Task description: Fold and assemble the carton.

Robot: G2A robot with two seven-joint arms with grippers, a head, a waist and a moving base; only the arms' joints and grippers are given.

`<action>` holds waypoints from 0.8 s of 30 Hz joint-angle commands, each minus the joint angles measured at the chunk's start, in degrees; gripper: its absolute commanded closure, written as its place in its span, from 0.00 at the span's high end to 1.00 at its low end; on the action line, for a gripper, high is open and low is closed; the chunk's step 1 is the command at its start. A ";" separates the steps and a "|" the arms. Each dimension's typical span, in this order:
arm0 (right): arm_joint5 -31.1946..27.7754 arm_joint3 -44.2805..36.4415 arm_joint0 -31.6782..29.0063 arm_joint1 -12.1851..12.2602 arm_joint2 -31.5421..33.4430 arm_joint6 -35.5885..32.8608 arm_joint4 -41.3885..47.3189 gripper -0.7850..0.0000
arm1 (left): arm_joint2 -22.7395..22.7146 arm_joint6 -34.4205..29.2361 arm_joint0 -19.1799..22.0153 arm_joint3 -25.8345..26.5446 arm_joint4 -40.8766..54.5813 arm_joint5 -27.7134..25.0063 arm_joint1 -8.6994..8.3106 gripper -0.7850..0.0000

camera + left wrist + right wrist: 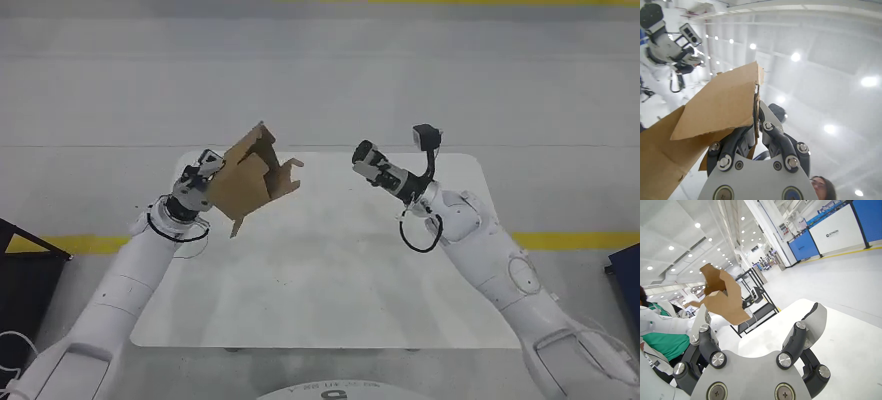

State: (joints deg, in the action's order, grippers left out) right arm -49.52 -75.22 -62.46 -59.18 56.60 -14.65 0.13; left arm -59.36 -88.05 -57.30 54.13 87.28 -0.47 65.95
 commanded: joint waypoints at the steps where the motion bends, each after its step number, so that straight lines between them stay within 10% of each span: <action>1: 0.47 0.09 0.08 0.00 -0.01 -0.04 -0.12 1.00 | -0.19 0.24 0.32 -1.10 2.91 0.94 0.34 0.00; 24: 12.68 -10.33 -2.47 -1.23 0.47 4.14 -16.32 1.00 | 1.37 7.43 -1.36 6.76 -7.93 0.84 1.54 0.00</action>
State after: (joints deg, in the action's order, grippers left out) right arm -37.18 -85.27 -65.02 -60.33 57.12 -10.26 -16.09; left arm -58.01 -80.68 -58.73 60.78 80.08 0.29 67.43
